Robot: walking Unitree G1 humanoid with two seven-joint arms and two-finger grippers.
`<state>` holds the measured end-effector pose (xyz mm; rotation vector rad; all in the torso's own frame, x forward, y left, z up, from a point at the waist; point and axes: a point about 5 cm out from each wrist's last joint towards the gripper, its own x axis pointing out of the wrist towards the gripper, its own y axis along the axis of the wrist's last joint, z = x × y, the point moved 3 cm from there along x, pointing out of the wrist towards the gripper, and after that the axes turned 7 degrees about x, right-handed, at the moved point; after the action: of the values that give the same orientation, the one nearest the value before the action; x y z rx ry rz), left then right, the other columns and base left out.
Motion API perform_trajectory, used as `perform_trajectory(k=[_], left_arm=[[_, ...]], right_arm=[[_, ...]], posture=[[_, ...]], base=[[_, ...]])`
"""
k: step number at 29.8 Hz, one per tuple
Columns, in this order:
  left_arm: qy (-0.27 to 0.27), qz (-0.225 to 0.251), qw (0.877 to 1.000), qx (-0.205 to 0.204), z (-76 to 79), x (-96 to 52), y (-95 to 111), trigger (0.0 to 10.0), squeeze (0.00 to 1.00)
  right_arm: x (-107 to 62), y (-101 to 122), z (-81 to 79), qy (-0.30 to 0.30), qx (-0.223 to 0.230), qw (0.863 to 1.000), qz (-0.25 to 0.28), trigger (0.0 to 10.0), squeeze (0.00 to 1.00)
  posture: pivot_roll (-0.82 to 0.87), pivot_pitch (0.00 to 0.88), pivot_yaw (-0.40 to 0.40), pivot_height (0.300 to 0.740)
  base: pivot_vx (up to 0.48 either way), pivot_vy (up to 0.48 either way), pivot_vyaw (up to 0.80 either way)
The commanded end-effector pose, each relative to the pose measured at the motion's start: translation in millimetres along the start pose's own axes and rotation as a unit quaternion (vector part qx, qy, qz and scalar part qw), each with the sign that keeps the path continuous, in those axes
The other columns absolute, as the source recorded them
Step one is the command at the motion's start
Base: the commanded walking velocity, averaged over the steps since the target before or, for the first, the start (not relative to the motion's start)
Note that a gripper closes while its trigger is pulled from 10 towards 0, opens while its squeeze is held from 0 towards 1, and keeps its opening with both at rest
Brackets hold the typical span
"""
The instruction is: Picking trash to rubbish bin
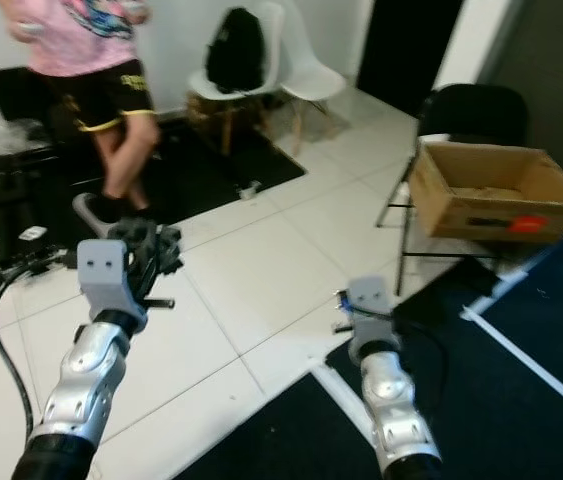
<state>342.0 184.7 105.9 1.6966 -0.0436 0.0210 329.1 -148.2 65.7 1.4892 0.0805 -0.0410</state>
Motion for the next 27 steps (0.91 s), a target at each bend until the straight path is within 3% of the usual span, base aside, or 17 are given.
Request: perform_trajectory(k=[1, 6, 11, 15, 23, 27], left_arm=[[-0.011, 0.0, 1.0, -0.001, 5.5, 2.5, 1, 10.0, 0.0], [-0.029, -0.011, 0.999, 0.033, 13.1, 3.8, -2, 10.0, 0.0], [-0.028, -0.015, 0.999, 0.016, 17.0, 3.9, -4, 10.0, 0.0], [-0.027, -0.018, 0.999, 0.044, 16.0, 4.6, -5, 10.0, 0.0], [-0.025, -0.001, 0.999, 0.021, 15.0, 4.6, 0, 10.0, 0.0], [-0.023, -0.001, 0.999, 0.037, 14.1, 4.9, 2, 10.0, 0.0]], right_arm=[[-2.1, -4, 7.4, -0.011, 0.001, 1.0, -0.007, 10.0, 0.0], [-1.8, -5, 5.8, -0.008, 0.003, 1.0, -0.008, 10.0, 0.0], [-1.4, -5, 4.9, -0.007, 0.003, 1.0, -0.007, 10.0, 0.0], [-1.0, -4, 4.1, -0.005, 0.004, 1.0, -0.006, 10.0, 0.0], [-0.8, -5, 2.7, -0.003, 0.007, 1.0, -0.008, 10.0, 0.0], [0.1, -5, 3.0, -0.005, 0.01, 1.0, -0.009, 10.0, 0.0]], posture=[[-0.04, 0.061, 0.008, 0.74], [-0.04, 0.06, 0.006, 0.74], [-0.04, 0.052, 0.002, 0.74], [-0.03, 0.048, 0.0, 0.74], [-0.03, 0.046, -0.004, 0.74], [-0.02, 0.049, -0.004, 0.74]], base=[[0.0, 0.0, -0.8], [0.0, 0.0, -0.8], [0.0, 0.0, -0.8], [0.0, 0.0, -0.8], [0.0, 0.0, -0.8], [0.0, 0.0, -0.8]])
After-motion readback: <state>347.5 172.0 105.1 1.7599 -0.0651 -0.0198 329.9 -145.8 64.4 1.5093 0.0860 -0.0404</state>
